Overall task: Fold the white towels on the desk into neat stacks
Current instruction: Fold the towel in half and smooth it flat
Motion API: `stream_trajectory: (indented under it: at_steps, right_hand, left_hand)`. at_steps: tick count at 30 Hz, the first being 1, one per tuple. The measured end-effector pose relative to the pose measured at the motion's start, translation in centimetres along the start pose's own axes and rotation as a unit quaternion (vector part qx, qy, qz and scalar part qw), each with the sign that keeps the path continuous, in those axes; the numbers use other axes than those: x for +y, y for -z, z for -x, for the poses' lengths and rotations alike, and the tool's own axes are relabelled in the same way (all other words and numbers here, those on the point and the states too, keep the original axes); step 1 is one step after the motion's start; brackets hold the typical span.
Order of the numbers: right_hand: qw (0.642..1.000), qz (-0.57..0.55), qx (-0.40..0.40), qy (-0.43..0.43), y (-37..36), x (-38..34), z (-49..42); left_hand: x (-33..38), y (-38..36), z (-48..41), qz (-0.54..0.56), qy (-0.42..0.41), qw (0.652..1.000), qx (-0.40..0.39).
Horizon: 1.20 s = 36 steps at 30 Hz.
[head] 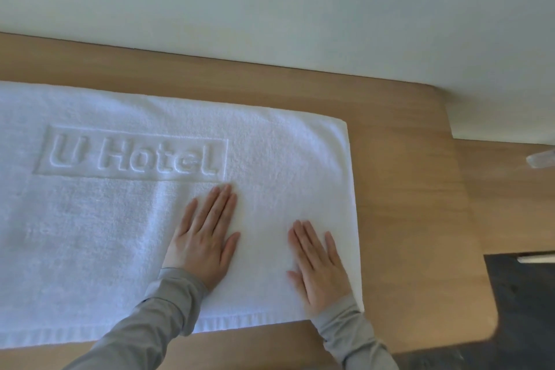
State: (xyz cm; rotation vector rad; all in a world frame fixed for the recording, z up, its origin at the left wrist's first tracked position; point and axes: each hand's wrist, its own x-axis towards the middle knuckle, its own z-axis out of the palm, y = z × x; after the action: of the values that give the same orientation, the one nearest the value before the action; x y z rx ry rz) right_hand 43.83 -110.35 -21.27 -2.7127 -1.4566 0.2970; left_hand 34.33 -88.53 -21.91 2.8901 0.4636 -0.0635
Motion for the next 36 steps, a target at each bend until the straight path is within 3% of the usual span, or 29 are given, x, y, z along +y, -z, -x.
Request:
stream_trajectory:
  at_steps: [4, 6, 10, 18, 22, 25, 29, 31, 32, 34, 36]
  right_hand:
    - [0.971, -0.083, -0.006, -0.222, 0.3, 3.1, 2.7]
    - [0.953, -0.11, 0.015, -0.282, 0.8, 2.4, 3.0]
    - [0.988, -0.061, -0.018, -0.141, 0.0, -0.8, 3.3]
    - [0.967, -0.109, -0.075, -0.218, 0.6, 2.8, 6.2]
    - [0.956, -0.189, -0.013, -0.226, 4.0, 6.8, 3.2]
    - [0.959, -0.204, 0.013, -0.195, 6.2, 10.9, -1.6]
    - [0.968, -0.21, -0.035, -0.13, 8.6, 15.1, -9.2]
    - [0.967, -0.223, -0.062, -0.108, 9.6, 16.5, -12.7]
    - [0.964, -0.233, -0.078, -0.1, 10.1, 16.8, -14.3]
    - [0.954, -0.267, -0.105, -0.086, 10.7, 17.0, -17.1]
    - [0.939, -0.307, -0.122, -0.095, 10.9, 16.8, -19.4]
  left_hand:
    - [0.1, 0.3, -0.1, 0.0, 0.002, 1.0, -0.01]
    - [0.1, 0.5, -0.1, -0.002, 0.002, 1.0, -0.016]
    - [0.2, 1.0, -0.2, -0.001, 0.002, 1.0, -0.027]
    - [0.4, 1.8, -0.2, -0.008, 0.009, 0.999, -0.044]
    - [0.7, 2.1, -0.4, -0.012, 0.017, 0.998, -0.053]
    - [1.9, 2.1, -0.5, -0.003, 0.065, 0.997, -0.045]
    - [5.8, 1.1, 0.5, 0.073, 0.191, 0.978, 0.031]
    - [9.4, 0.7, 1.4, 0.147, 0.319, 0.932, 0.092]
    - [11.3, 0.7, 1.9, 0.189, 0.394, 0.889, 0.137]
    - [15.1, 1.1, 2.8, 0.264, 0.558, 0.756, 0.22]
    - [17.6, 1.5, 3.6, 0.326, 0.696, 0.591, 0.245]
